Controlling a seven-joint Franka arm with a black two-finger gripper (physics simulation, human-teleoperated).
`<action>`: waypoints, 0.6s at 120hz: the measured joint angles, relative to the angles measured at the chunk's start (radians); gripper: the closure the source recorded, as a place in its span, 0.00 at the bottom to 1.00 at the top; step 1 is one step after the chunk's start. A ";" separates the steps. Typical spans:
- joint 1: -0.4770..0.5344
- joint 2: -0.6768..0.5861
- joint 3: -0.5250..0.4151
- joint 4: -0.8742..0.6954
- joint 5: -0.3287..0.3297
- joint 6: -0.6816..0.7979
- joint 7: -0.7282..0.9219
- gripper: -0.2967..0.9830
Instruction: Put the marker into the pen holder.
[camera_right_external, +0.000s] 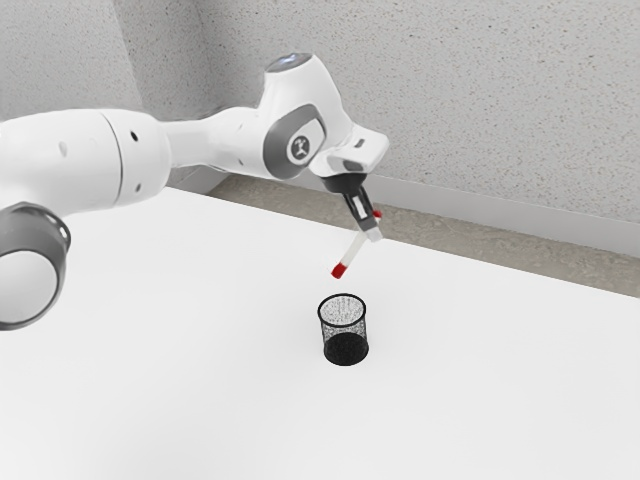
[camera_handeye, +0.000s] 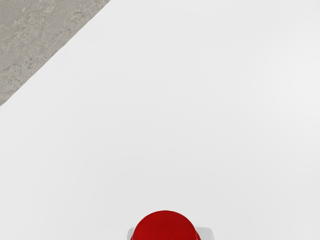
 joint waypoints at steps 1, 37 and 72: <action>-0.002 -0.001 -0.002 -0.004 0.000 0.000 0.001 0.83; -0.023 -0.047 -0.022 -0.120 -0.037 0.000 0.035 0.83; 0.008 0.011 -0.022 -0.172 -0.094 -0.006 0.062 0.67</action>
